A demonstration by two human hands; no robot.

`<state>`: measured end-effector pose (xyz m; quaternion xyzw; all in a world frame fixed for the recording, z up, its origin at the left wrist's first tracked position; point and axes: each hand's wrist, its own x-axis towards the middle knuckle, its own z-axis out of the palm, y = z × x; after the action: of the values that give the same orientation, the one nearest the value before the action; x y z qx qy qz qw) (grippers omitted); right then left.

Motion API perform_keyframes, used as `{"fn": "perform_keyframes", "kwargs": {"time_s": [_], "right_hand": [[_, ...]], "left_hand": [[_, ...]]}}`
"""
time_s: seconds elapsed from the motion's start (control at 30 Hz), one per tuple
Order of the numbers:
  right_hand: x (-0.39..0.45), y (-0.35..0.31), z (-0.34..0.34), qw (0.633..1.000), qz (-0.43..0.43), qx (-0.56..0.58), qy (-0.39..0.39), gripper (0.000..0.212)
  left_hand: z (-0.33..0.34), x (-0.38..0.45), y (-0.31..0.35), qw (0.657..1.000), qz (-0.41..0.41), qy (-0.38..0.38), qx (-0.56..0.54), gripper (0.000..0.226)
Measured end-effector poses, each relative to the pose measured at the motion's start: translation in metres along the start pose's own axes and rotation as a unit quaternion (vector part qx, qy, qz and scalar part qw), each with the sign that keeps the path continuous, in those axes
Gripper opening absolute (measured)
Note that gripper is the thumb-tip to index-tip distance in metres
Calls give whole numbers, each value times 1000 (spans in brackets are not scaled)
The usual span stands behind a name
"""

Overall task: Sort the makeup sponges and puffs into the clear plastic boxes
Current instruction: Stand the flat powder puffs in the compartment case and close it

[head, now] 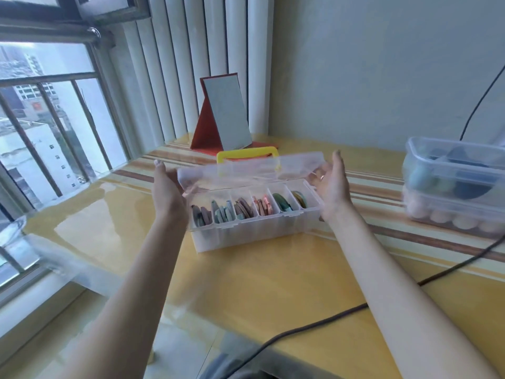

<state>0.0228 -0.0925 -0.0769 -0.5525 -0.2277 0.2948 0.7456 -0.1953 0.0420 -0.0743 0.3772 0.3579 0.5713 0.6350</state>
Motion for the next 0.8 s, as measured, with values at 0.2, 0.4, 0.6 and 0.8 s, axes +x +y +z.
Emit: {"fn": "perform_keyframes", "kwargs": {"time_s": [0.2,0.4,0.6,0.8], "right_hand": [[-1,-5,-35,973,-84,-201,81,49],[-15,20,-31,927,-203,-311,57,26],[-20,20,-49,949,-170,-257,-71,79],[-19,22,-62,927,-172,-308,-128,79]], "left_hand": [[24,9,-21,974,28,-128,187,70],[-13,-22,-29,925,62,-290,236,39],[-27,-39,-44,897,133,-316,279,85],[-28,-33,-47,890,160,-292,312,82]]}}
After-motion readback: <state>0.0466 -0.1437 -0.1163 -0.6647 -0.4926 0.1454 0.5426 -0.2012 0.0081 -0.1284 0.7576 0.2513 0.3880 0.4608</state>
